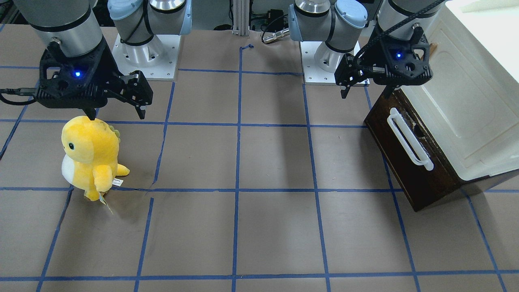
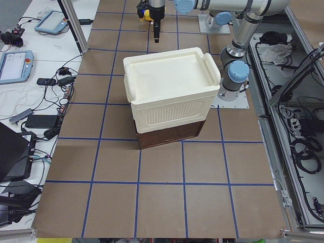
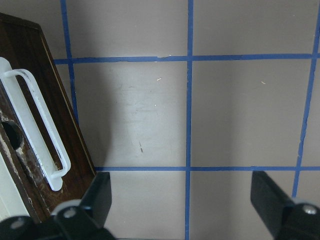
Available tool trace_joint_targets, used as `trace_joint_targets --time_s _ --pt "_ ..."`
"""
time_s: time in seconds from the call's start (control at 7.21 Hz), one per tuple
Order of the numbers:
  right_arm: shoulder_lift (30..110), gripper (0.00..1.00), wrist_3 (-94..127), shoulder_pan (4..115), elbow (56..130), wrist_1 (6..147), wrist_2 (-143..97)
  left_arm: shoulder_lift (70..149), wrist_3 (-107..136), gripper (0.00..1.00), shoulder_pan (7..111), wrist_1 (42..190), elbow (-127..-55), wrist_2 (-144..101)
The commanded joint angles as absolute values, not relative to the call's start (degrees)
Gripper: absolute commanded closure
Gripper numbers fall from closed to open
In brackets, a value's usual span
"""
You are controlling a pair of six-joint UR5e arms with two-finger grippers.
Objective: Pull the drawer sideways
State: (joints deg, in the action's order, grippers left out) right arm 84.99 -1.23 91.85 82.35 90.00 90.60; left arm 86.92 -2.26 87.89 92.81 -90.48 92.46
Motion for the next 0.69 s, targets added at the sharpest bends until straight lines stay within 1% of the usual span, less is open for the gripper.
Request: trace_joint_targets --time_s 0.0,0.55 --pt "84.99 0.00 -1.23 91.85 82.35 90.00 90.53 86.92 -2.29 0.00 87.98 92.81 -90.53 92.46" --pt "84.99 0.00 -1.23 91.85 82.35 90.00 90.53 87.01 -2.20 0.00 87.80 93.43 -90.26 91.76"
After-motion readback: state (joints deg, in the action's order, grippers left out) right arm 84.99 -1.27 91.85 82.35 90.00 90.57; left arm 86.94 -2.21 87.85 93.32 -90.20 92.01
